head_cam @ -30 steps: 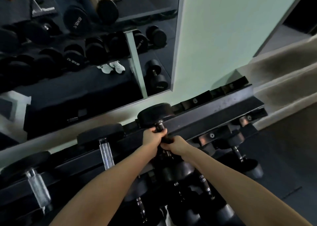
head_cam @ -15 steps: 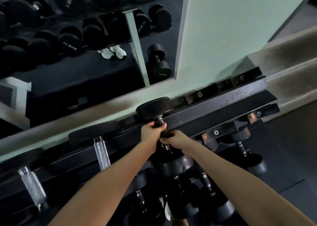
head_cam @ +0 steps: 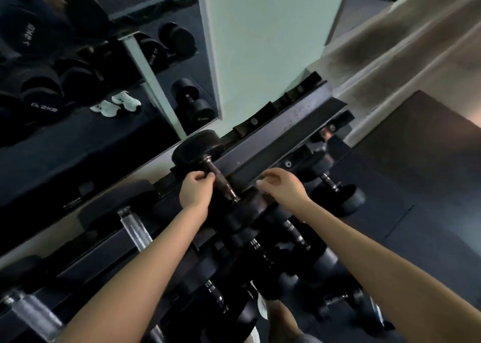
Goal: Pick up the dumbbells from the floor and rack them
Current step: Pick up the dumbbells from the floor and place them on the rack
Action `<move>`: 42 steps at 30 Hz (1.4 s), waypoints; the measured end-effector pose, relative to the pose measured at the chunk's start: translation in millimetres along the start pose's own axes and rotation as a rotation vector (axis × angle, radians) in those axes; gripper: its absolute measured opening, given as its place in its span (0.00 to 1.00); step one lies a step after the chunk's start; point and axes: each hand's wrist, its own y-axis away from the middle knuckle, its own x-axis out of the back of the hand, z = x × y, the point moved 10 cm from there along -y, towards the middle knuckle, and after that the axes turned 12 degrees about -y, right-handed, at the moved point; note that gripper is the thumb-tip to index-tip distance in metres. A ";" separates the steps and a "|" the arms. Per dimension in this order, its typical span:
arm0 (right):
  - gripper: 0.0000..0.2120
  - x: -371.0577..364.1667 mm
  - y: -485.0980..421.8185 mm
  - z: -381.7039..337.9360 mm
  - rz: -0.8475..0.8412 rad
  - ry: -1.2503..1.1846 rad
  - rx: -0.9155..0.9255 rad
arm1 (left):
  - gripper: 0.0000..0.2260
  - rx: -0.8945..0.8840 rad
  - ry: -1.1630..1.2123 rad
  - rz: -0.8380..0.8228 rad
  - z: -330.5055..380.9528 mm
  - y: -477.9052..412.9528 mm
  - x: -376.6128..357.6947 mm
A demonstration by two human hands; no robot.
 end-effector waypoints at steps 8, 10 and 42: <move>0.04 138.8 155.0 189.8 0.422 -0.356 -0.319 | 0.08 -0.473 -0.184 -0.160 58.0 131.0 -71.7; 0.04 161.5 200.4 240.2 0.494 -0.375 -0.423 | 0.08 -0.637 -0.228 -0.140 70.1 167.7 -93.9; 0.30 77.4 172.2 870.5 0.697 -1.229 -0.884 | 0.16 -0.830 -1.300 -0.705 -334.0 237.1 -756.5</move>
